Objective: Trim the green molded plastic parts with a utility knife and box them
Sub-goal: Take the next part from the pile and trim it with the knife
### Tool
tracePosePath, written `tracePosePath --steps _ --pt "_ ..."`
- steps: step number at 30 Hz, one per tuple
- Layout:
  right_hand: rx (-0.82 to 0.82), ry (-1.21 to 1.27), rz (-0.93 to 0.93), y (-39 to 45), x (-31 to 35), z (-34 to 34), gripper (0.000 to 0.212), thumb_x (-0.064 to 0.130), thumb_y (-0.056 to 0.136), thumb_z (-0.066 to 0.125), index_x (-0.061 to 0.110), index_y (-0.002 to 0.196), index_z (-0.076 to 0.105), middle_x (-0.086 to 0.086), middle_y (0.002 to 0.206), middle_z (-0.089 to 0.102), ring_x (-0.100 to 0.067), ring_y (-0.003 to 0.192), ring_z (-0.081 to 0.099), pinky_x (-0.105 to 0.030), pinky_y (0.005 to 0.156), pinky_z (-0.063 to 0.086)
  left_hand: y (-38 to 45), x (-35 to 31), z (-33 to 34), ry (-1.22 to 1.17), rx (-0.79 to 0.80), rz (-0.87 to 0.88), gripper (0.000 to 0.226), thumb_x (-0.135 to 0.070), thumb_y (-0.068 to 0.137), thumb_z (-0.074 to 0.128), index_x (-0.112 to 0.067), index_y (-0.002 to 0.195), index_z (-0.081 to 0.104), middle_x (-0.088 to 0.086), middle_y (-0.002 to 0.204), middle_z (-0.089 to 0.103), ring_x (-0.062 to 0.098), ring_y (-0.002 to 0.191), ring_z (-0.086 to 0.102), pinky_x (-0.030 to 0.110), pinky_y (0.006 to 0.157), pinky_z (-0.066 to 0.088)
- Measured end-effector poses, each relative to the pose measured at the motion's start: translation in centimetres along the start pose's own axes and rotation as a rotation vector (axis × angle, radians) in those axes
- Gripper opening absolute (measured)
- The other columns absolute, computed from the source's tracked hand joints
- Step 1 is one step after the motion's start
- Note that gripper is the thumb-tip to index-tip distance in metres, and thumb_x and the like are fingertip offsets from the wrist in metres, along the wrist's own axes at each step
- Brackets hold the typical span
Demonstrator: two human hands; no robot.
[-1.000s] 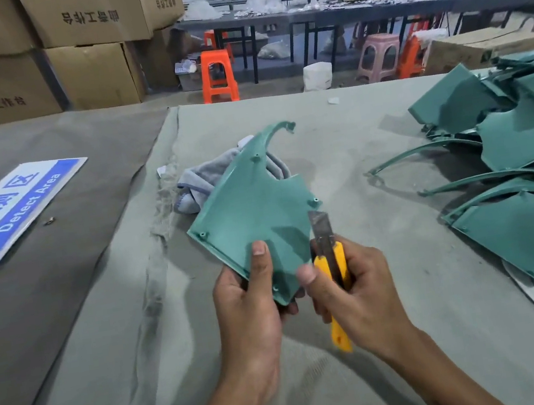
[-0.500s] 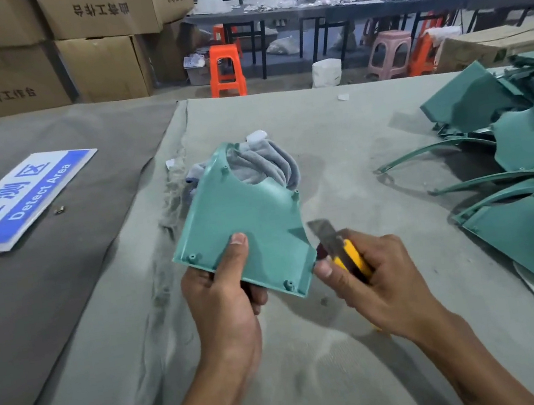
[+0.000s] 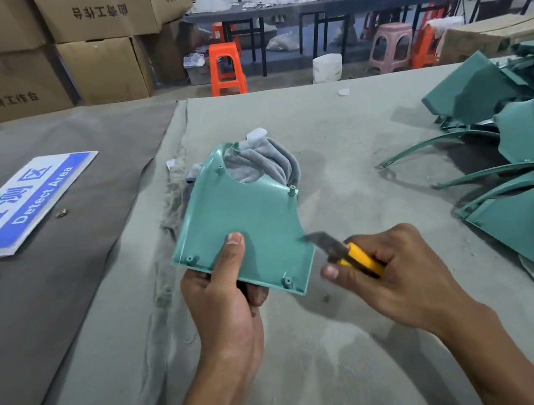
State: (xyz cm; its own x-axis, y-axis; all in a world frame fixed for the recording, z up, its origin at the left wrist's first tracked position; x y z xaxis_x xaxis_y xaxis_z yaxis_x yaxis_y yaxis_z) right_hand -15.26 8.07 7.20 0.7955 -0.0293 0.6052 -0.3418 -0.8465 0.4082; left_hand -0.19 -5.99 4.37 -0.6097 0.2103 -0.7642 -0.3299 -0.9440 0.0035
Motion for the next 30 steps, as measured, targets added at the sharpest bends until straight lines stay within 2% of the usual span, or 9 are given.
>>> tracePosePath --steps 2,8,11,14,17,20,22,27,30 --pt "-0.059 0.023 -0.044 0.0 0.0 -0.6 0.052 0.057 0.093 0.068 0.012 0.067 0.068 0.001 0.049 0.046 -0.018 0.04 0.043 -0.032 0.042 0.033 -0.1 0.0 0.0 0.004 0.006 0.004 0.01 -0.019 0.078 0.071 -0.016 0.086 0.066 -0.005 0.055 0.047 0.006 0.036 0.032 0.016 0.036 0.027" --pt "0.129 0.134 -0.067 -0.3 -0.1 1.2 0.039 0.058 0.089 0.076 0.025 0.07 0.072 0.003 0.05 0.046 -0.019 0.041 0.041 -0.036 0.042 0.032 -0.4 0.3 0.3 0.011 0.047 -0.014 0.007 -0.017 0.082 0.073 -0.022 0.078 0.071 -0.005 0.053 0.046 0.006 0.035 0.033 0.016 0.036 0.028" --pt "-0.106 0.147 -0.037 0.2 -0.2 0.2 0.02 0.053 0.1 0.062 0.045 0.085 0.071 0.003 0.054 0.061 -0.016 0.041 0.055 -0.04 0.04 0.042 -0.5 0.3 0.4 0.033 0.082 0.025 0.005 -0.021 0.083 0.07 -0.024 0.08 0.071 -0.005 0.056 0.048 0.007 0.036 0.034 0.016 0.037 0.029" --pt "-0.405 0.306 0.108 -0.1 -1.1 -1.4 0.049 0.061 0.1 0.057 0.019 0.085 0.077 -0.001 0.056 0.065 -0.018 0.045 0.062 -0.04 0.043 0.051 -1.3 0.2 1.0 0.112 0.161 0.088 0.003 -0.031 0.084 0.075 -0.029 0.082 0.074 -0.008 0.059 0.055 0.008 0.039 0.041 0.018 0.039 0.032" --pt "-0.273 0.678 0.131 0.0 -0.8 0.1 0.055 0.067 0.09 0.068 0.012 0.086 0.076 -0.008 0.055 0.064 -0.025 0.044 0.06 -0.033 0.043 0.049 -1.9 0.2 1.5 0.225 0.196 0.162 0.015 -0.042 0.086 0.07 -0.028 0.087 0.074 -0.004 0.059 0.06 0.013 0.04 0.048 0.023 0.04 0.037" --pt "-0.136 0.7 0.067 0.3 0.4 1.7 0.04 0.046 0.089 0.079 0.015 0.068 0.067 -0.008 0.051 0.062 -0.026 0.038 0.056 -0.027 0.043 0.045 -2.1 0.0 1.8 0.316 0.209 0.243 0.019 -0.041 0.091 0.067 -0.023 0.09 0.072 0.003 0.062 0.063 0.018 0.043 0.053 0.025 0.041 0.04" --pt "-0.186 0.708 0.101 0.4 0.0 1.8 0.031 0.034 0.087 0.08 0.015 0.068 0.066 -0.007 0.051 0.064 -0.024 0.036 0.054 -0.025 0.041 0.043 -2.3 -0.1 2.0 0.319 0.235 0.257 0.017 -0.04 0.092 0.067 -0.024 0.092 0.072 0.003 0.067 0.067 0.019 0.049 0.058 0.026 0.044 0.043" --pt "-0.489 0.784 0.252 0.0 -3.6 -1.2 0.013 0.033 0.086 0.081 0.022 0.084 0.075 -0.012 0.059 0.063 -0.027 0.04 0.053 -0.032 0.04 0.041 -1.4 -0.8 1.8 0.267 0.271 0.247 0.017 -0.035 0.088 0.062 -0.028 0.088 0.077 -0.013 0.081 0.071 0.001 0.073 0.063 0.017 0.064 0.05" --pt "-0.41 0.815 0.241 0.2 -4.3 -2.1 0.036 0.054 0.076 0.088 0.023 0.094 0.079 -0.009 0.071 0.069 -0.025 0.044 0.054 -0.031 0.043 0.047 -0.4 0.2 0.9 0.168 0.25 0.092 0.018 -0.037 0.078 0.071 -0.026 0.088 0.081 -0.006 0.088 0.077 0.008 0.081 0.072 0.022 0.071 0.056"
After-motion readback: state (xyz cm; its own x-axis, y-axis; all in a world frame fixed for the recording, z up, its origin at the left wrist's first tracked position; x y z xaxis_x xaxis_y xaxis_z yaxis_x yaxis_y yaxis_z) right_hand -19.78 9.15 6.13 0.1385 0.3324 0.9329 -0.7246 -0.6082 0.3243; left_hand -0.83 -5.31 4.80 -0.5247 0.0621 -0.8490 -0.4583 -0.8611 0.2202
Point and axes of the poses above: each hand's wrist, its own y-axis towards the middle knuckle, its own z-axis out of the palm, x = y × z, the point moved 7 cm from there along y, towards the middle knuckle
